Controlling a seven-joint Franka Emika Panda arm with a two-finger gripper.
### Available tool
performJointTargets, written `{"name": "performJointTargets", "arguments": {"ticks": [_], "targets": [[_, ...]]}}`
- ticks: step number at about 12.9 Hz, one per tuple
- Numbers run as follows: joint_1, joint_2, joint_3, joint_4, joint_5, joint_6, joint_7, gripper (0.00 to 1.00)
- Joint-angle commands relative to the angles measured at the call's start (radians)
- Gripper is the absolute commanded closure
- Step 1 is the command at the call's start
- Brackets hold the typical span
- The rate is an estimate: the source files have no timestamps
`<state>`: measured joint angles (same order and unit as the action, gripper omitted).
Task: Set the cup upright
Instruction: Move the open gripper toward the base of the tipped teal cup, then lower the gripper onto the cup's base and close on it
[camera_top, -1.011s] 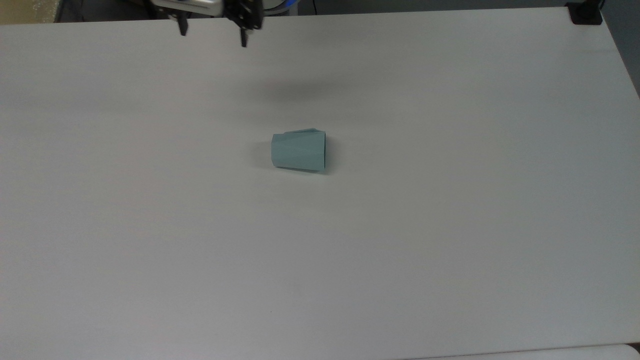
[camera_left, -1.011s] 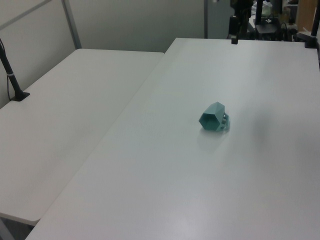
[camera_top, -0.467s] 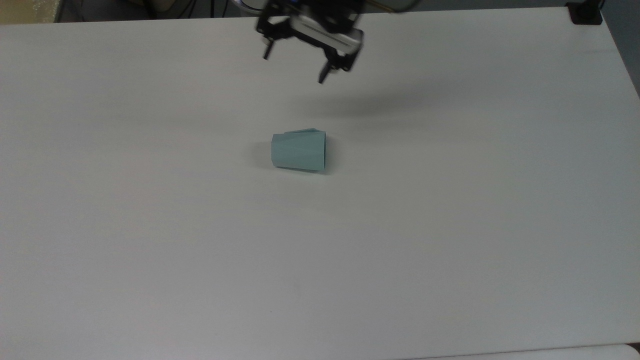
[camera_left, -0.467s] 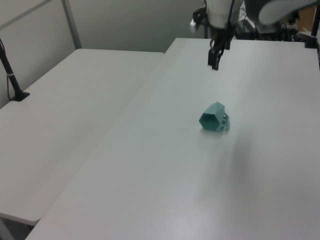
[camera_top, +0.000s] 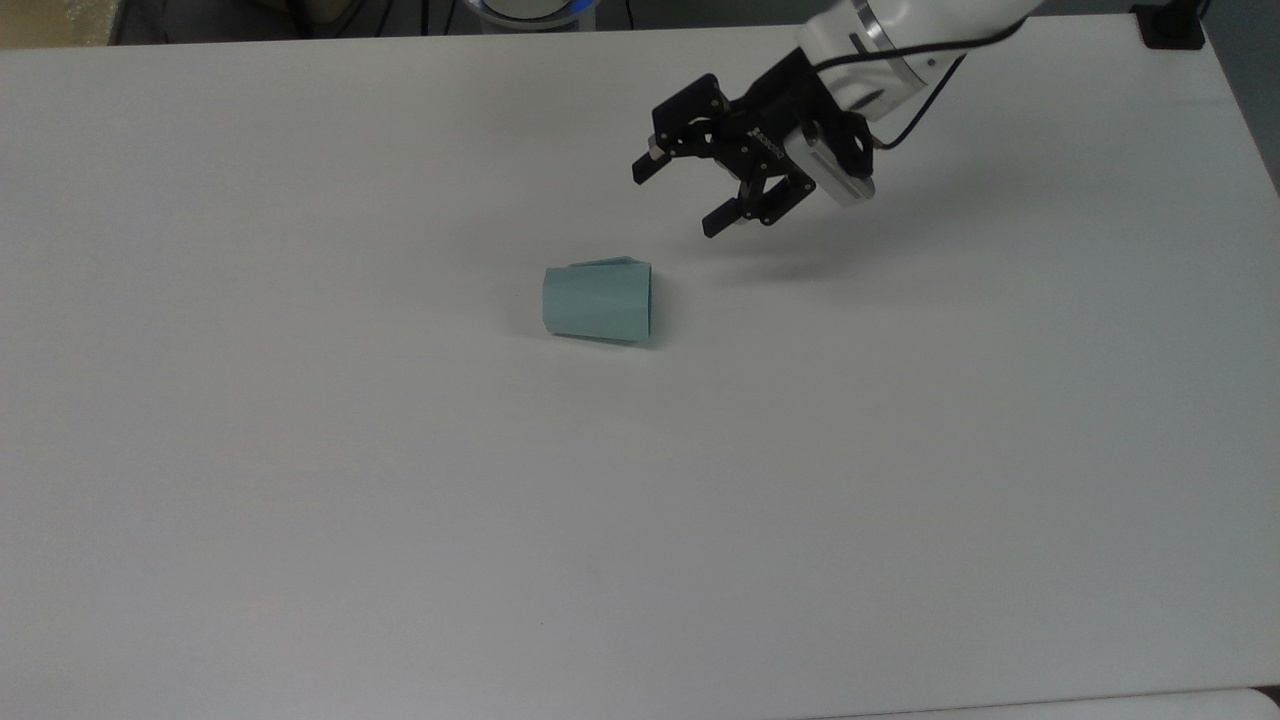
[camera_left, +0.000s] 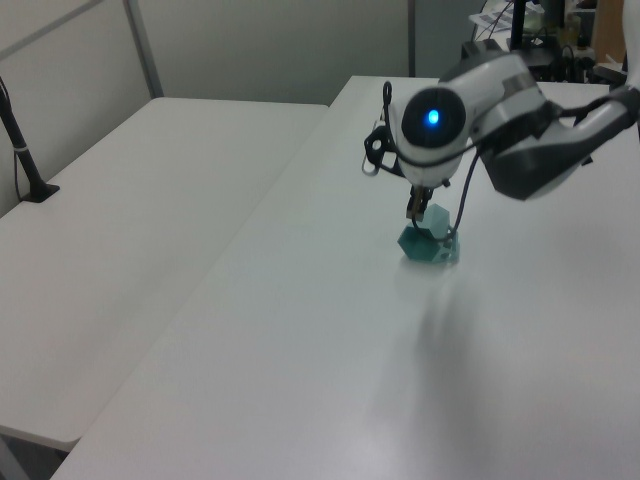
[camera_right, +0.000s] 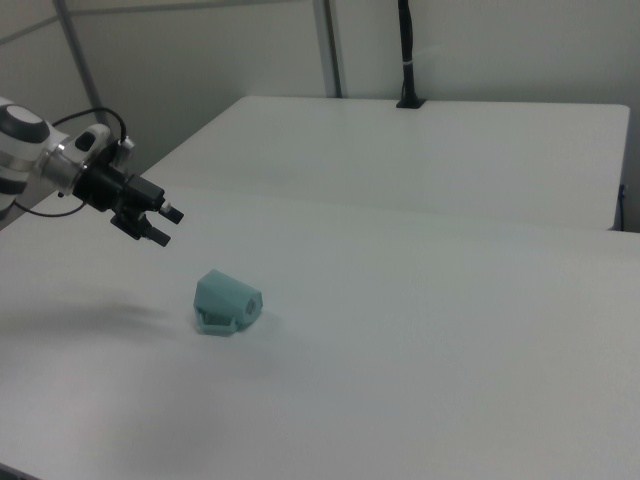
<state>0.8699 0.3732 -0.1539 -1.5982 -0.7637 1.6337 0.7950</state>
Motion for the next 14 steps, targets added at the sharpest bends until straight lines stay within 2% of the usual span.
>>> {"name": "performJointTargets", "arguments": {"ticks": [1,2,8,14], "targets": [[0.026,0.079,-0.001,0.043,-0.081,-0.060,0.033,0.00],[0.029,0.101,0.004,0.043,-0.109,-0.057,0.039,0.00],[0.003,0.177,0.040,0.043,-0.117,-0.040,0.044,0.00],[-0.055,0.240,0.040,0.041,-0.131,0.025,0.046,0.00]]}}
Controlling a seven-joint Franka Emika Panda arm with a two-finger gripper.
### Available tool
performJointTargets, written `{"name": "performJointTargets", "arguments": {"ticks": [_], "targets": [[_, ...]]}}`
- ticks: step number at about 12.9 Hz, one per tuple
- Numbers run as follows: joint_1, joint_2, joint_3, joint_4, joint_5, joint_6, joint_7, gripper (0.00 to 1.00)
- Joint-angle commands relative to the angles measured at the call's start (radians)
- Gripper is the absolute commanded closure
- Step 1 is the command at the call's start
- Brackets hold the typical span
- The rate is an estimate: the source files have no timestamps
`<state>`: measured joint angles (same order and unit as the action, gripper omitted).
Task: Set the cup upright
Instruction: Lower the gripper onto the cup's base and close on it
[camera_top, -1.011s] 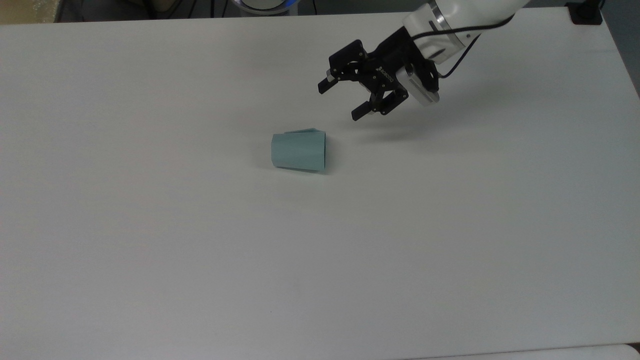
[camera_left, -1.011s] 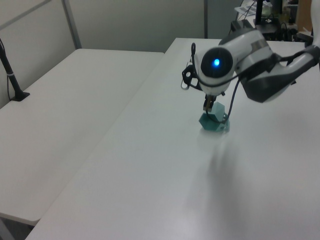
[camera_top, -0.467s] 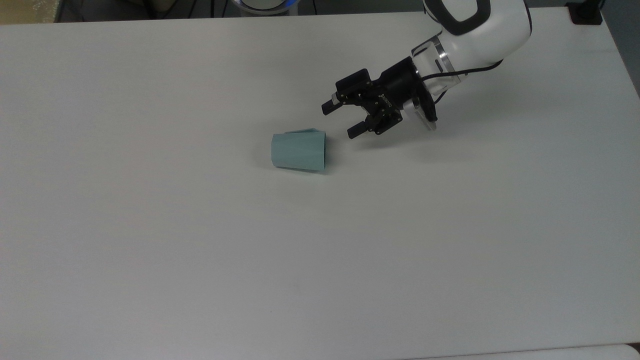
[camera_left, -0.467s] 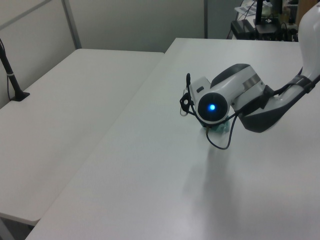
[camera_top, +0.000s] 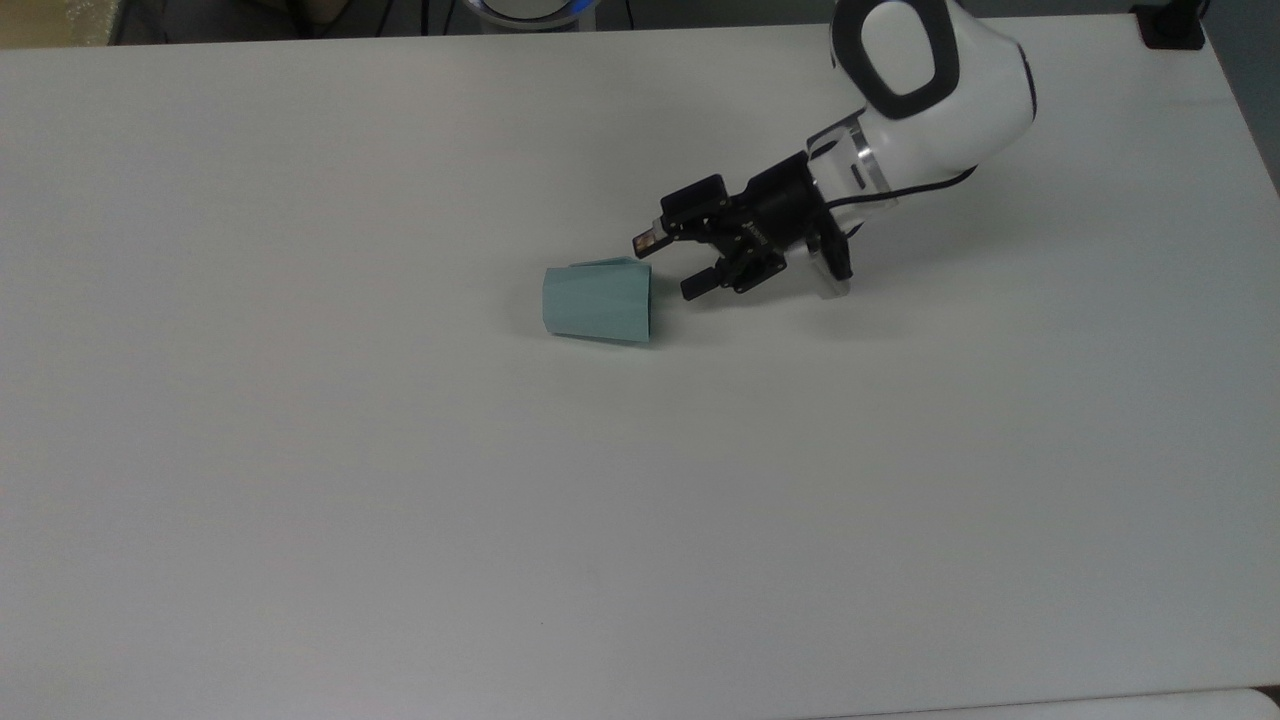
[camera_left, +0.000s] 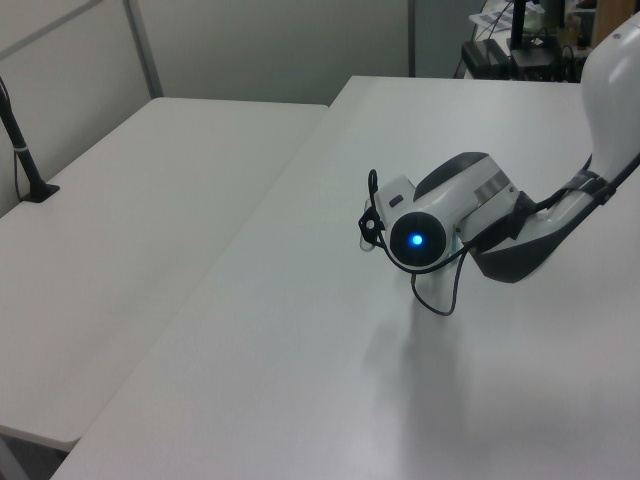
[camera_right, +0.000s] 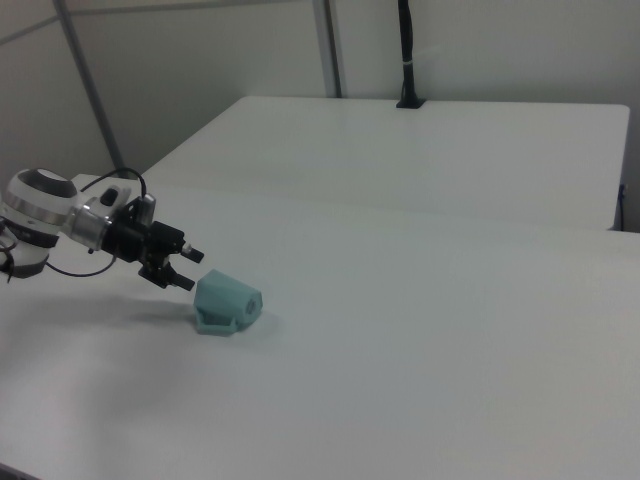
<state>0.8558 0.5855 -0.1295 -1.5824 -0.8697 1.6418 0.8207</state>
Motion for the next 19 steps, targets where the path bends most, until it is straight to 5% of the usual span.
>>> {"name": "performJointTargets", "arguments": {"ticks": [1,6,9,12,19], "targets": [[-0.052,0.028,0.016,0.024,-0.028,0.018,0.021,0.00],[-0.078,0.040,0.016,0.015,-0.038,0.042,0.021,0.05],[-0.081,0.040,0.016,0.001,-0.049,0.049,0.021,0.42],[-0.084,0.048,0.016,-0.024,-0.071,0.053,0.021,1.00],[-0.081,0.047,0.018,-0.080,-0.069,0.043,0.021,1.00]]}}
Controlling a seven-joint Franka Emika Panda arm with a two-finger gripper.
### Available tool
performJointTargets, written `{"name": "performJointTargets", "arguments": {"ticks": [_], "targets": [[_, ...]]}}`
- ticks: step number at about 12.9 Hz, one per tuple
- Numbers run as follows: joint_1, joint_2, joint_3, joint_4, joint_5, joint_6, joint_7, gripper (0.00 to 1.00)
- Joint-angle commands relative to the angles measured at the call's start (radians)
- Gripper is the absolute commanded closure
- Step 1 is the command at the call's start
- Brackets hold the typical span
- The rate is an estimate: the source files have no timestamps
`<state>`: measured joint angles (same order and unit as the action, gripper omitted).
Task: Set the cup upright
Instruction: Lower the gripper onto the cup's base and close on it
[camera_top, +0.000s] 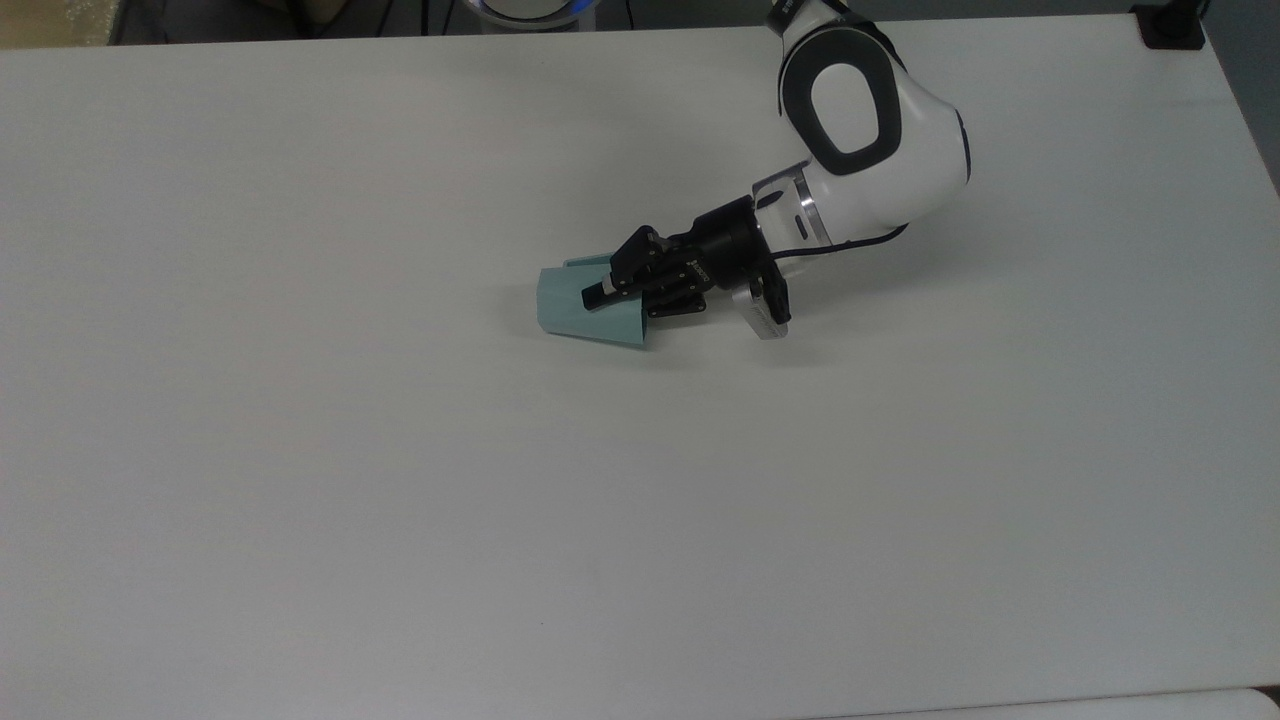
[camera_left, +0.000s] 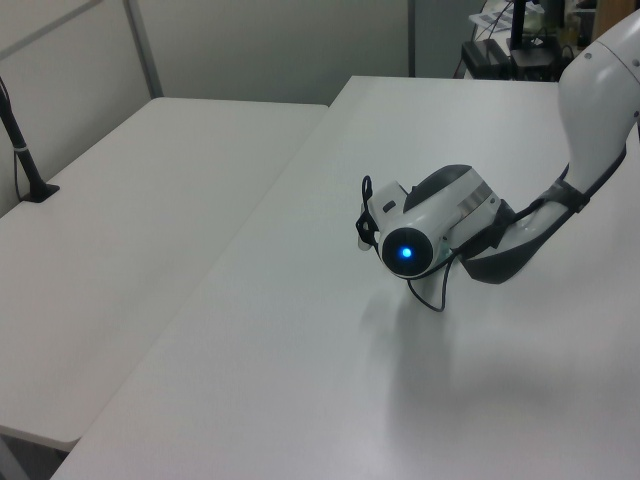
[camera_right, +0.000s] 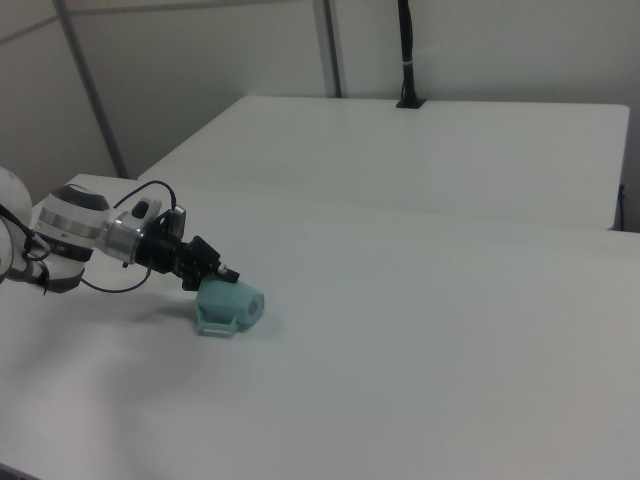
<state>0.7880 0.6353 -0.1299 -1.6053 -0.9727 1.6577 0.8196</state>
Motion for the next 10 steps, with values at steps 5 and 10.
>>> {"name": "performJointTargets", "arguments": {"ticks": [5,10], "targets": [[-0.024,-0.094,0.018,-0.053,0.049,0.024,-0.008,1.00],[-0.070,-0.179,0.018,-0.048,0.118,0.036,-0.042,1.00]]}}
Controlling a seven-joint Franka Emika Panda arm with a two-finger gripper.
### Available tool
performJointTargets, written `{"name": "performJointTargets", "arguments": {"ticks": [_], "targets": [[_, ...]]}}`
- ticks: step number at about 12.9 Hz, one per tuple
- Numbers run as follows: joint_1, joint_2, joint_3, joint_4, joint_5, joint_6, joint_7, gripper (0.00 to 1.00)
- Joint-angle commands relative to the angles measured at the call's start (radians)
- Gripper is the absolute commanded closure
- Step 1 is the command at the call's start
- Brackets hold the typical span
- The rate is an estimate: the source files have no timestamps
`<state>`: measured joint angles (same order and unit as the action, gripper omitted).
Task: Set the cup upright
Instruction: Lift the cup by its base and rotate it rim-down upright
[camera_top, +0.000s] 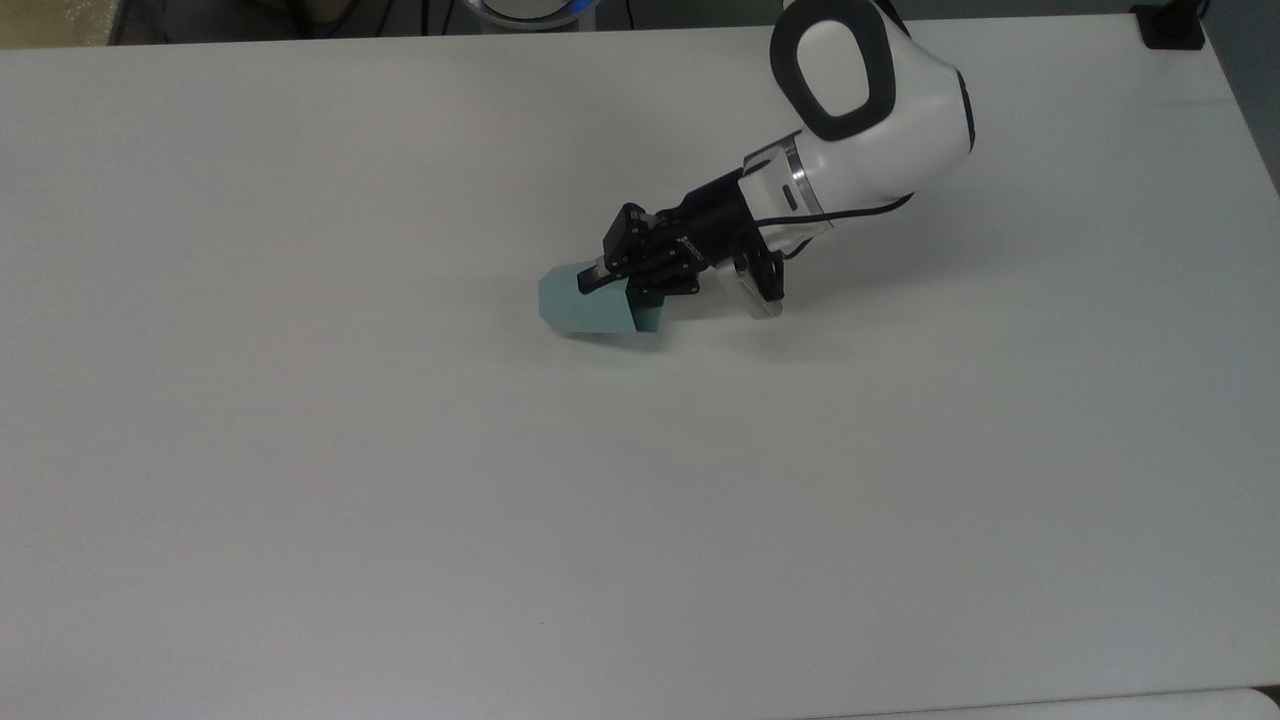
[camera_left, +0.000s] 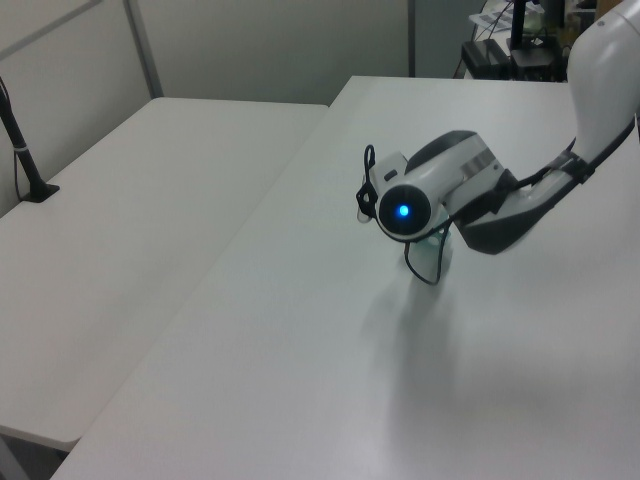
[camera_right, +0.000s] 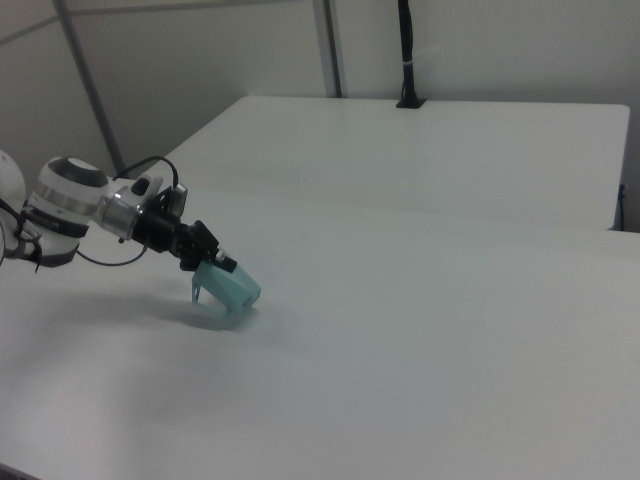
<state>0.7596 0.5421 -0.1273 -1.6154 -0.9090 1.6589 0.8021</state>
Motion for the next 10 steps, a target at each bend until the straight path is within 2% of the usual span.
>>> {"name": "performJointTargets", "arguments": {"ticks": [1,4,5,6,7,9,10], "targets": [[-0.055,-0.109,0.015,-0.038,0.085,0.044,-0.035,1.00],[-0.132,-0.239,0.015,-0.061,0.229,0.131,-0.066,1.00],[-0.161,-0.305,0.015,-0.105,0.308,0.184,-0.072,1.00],[-0.202,-0.398,0.008,-0.182,0.400,0.249,-0.122,1.00],[-0.235,-0.457,0.002,-0.214,0.494,0.284,-0.174,1.00],[-0.304,-0.517,-0.006,-0.228,0.628,0.292,-0.291,1.00],[-0.345,-0.555,-0.017,-0.259,0.727,0.294,-0.376,1.00]]}}
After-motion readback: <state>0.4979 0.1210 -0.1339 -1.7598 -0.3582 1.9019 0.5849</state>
